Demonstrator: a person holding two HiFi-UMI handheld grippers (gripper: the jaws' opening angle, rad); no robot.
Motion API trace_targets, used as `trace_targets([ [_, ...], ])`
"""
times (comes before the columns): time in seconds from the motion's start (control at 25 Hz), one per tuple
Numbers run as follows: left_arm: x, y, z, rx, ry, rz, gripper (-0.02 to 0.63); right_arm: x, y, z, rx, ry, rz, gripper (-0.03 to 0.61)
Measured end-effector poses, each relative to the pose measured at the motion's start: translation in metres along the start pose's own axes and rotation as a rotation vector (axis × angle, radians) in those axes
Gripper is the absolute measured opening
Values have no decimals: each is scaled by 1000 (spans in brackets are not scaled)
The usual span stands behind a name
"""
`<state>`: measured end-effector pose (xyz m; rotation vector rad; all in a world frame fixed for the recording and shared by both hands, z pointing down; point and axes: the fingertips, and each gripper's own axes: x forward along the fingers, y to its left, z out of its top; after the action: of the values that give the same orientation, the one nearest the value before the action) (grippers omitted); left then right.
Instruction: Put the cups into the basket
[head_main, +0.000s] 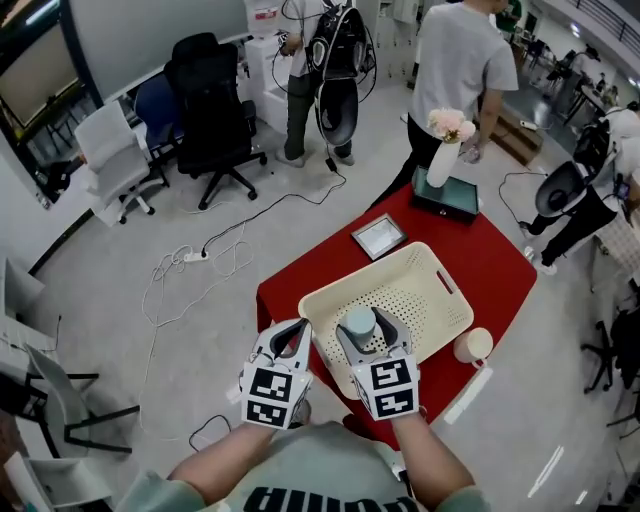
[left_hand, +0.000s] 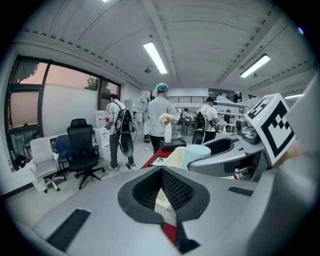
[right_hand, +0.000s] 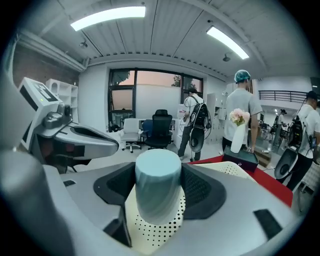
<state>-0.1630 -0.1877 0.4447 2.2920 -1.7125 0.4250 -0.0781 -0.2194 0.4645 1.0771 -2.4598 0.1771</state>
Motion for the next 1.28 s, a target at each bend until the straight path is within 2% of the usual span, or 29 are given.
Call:
trace_targets([
  [0.8,43,35,-33,-28,101,-14,7,89,6,-48,11,123,60,298],
  [1.28,52,33,-37,-23,119,-56,6,111,11,-69,6,173,65,298],
])
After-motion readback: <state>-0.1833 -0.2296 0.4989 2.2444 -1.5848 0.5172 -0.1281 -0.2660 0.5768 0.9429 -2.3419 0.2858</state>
